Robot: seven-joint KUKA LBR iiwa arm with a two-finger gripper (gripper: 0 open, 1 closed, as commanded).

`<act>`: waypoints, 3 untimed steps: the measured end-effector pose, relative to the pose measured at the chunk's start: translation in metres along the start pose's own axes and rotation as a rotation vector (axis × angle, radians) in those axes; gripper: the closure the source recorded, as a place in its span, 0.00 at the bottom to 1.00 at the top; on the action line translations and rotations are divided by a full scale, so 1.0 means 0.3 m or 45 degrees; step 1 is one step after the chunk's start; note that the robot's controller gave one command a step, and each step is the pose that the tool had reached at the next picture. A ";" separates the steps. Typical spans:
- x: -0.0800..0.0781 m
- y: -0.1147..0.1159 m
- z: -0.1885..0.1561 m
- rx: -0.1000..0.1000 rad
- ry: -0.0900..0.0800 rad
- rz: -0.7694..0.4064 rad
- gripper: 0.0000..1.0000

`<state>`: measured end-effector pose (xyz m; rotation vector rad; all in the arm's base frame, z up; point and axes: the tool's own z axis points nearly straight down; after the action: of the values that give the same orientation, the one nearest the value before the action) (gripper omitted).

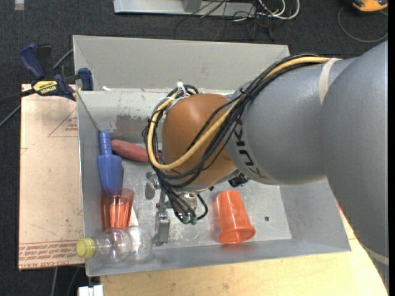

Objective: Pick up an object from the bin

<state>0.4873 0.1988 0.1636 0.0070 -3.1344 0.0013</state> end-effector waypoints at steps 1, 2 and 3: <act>-0.006 -0.004 -0.015 -0.002 -0.009 0.006 0.00; -0.013 0.160 0.300 -0.001 -0.013 -0.470 0.00; -0.024 0.149 0.107 -0.002 -0.013 -0.705 0.00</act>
Offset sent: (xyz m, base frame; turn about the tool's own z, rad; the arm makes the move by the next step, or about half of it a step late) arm -0.0009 0.0498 -0.0936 -0.3816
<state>0.4941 0.2433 0.1315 0.8663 -3.0226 -0.0048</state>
